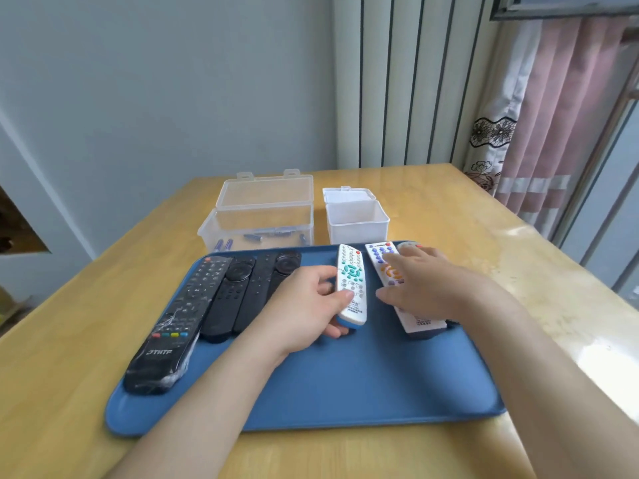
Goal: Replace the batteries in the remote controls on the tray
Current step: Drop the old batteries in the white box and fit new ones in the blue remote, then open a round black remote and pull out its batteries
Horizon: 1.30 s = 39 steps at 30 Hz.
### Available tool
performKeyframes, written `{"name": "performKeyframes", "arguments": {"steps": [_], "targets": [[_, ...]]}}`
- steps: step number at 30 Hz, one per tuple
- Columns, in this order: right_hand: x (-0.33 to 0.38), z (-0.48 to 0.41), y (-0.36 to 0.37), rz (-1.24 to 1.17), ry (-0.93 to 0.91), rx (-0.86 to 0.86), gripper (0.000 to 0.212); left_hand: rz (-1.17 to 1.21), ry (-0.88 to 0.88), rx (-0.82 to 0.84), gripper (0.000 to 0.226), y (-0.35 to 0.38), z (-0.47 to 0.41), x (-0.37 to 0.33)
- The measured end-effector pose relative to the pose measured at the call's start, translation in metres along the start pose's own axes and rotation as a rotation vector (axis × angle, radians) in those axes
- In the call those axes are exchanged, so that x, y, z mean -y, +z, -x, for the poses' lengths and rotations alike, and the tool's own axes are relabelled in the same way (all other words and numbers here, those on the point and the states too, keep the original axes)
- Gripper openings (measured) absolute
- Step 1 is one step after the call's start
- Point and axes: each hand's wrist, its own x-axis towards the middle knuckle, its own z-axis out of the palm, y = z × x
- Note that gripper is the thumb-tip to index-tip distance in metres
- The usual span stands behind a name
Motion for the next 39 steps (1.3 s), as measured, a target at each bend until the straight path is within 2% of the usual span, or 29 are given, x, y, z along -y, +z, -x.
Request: {"name": "performKeyframes", "arguments": {"steps": [3,7,11,16,21,26,30,33,35,37,39], "targets": [[0.001,-0.006,0.006,0.014,0.013,-0.043,0.047,-0.102,0.034,-0.028,0.023,0.005,-0.004,0.003],[0.006,-0.004,0.003,-0.023,-0.043,-0.268,0.037,-0.287,0.041,0.075,0.054,0.009,-0.001,-0.001],[0.022,0.001,0.01,-0.075,-0.209,-0.26,0.032,-0.57,0.134,-0.061,0.041,0.009,0.001,0.0],[0.034,-0.001,0.028,0.084,-0.125,-0.311,0.03,-0.777,0.185,-0.296,0.031,-0.015,0.0,0.006],[0.036,-0.001,0.03,0.059,-0.094,-0.382,0.031,-1.058,0.016,-0.196,0.039,-0.029,-0.006,0.019],[0.038,-0.001,0.033,0.068,-0.141,-0.466,0.027,-1.047,0.123,-0.262,0.032,-0.028,-0.003,0.011],[0.046,-0.001,0.031,-0.066,-0.36,-0.601,0.034,-0.935,0.13,-0.27,0.028,-0.03,0.001,0.005],[0.056,0.006,0.034,-0.108,-0.442,-0.403,0.044,-1.0,0.114,-0.24,0.025,-0.033,0.007,-0.002],[0.064,0.01,0.036,-0.145,-0.423,-0.266,0.045,-1.122,0.083,-0.192,0.034,-0.031,0.013,-0.008],[0.068,0.01,0.038,-0.202,-0.415,-0.226,0.04,-1.2,0.032,-0.136,0.04,-0.025,0.016,-0.01],[0.068,0.007,0.04,-0.284,-0.39,-0.228,0.04,-1.168,0.012,-0.106,0.038,-0.024,0.016,-0.01]]}}
